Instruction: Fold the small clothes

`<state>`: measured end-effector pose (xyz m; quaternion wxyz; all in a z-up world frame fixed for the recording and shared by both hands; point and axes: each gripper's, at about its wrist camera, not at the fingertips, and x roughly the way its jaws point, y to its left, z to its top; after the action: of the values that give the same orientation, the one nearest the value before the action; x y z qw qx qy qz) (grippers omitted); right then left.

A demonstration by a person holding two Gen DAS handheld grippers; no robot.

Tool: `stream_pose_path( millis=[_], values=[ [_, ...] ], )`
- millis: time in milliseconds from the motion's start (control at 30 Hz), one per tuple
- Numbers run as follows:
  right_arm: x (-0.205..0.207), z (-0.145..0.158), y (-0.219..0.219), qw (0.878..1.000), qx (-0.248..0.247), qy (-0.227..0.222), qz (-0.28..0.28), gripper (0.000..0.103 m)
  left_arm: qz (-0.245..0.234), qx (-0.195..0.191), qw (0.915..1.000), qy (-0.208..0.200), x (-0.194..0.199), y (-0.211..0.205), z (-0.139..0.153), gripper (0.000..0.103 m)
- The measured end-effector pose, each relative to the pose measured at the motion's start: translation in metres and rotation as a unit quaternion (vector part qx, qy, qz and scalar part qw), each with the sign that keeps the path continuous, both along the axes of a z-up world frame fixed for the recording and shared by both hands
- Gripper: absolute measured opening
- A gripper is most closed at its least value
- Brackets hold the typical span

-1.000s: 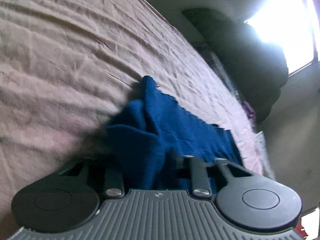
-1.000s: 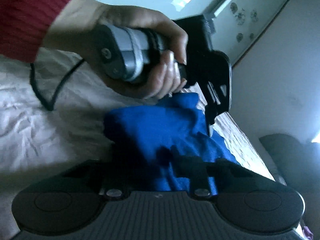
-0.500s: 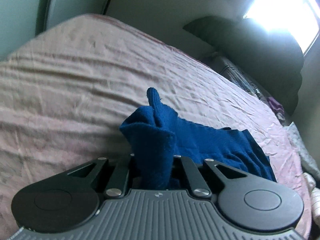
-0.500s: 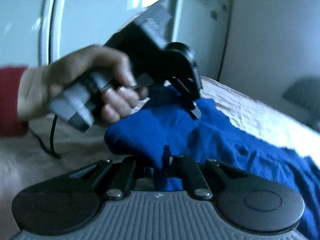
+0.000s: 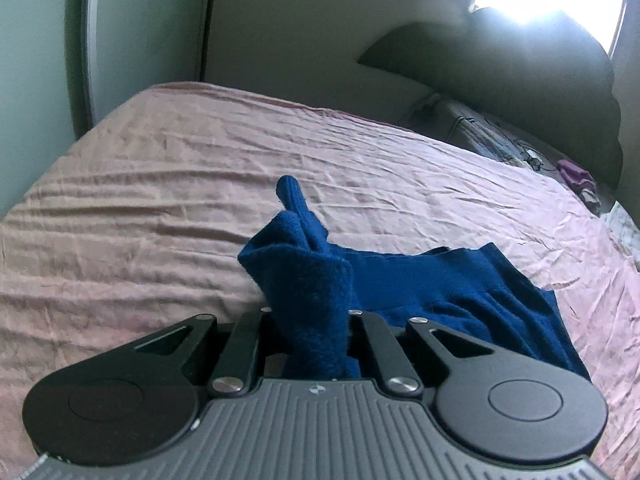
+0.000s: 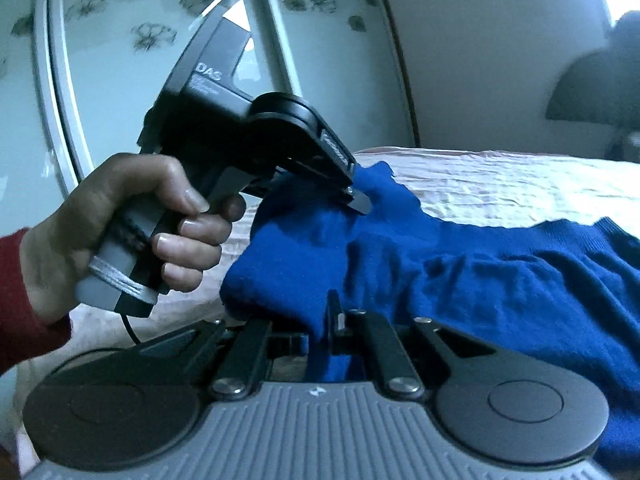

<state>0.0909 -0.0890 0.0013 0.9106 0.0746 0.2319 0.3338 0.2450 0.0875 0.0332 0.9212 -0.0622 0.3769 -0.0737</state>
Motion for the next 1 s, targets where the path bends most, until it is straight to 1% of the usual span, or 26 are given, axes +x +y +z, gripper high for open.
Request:
stream_pose_path(
  millis=[100, 300, 567, 700, 867, 1000],
  values=[
    [0.003, -0.001, -0.012, 1.000, 0.013, 0.005, -0.007, 0.007, -0.004, 0.009, 0.9999, -0.006, -0.003, -0.012, 0.006, 0.008],
    [0.001, -0.002, -0.022, 0.999, 0.028, 0.004, -0.022, 0.007, -0.011, 0.026, 0.9995, -0.015, -0.006, -0.037, 0.015, 0.008],
    [-0.007, -0.003, -0.040, 0.998, 0.039, 0.005, -0.048, 0.006, -0.022, 0.043, 0.9987, -0.019, -0.008, -0.068, 0.018, 0.008],
    [-0.009, -0.006, -0.049, 0.998, 0.049, 0.009, -0.048, 0.005, -0.029, 0.058, 0.9976, -0.024, -0.009, -0.083, 0.019, 0.008],
    [-0.012, -0.007, -0.060, 0.997, 0.060, 0.006, -0.055, 0.005, -0.033, 0.063, 0.9971, -0.026, -0.008, -0.096, 0.021, 0.008],
    [-0.013, -0.007, -0.070, 0.996, 0.059, 0.000, -0.067, 0.005, -0.040, 0.064, 0.9968, -0.028, -0.006, -0.111, 0.023, 0.008]
  ],
)
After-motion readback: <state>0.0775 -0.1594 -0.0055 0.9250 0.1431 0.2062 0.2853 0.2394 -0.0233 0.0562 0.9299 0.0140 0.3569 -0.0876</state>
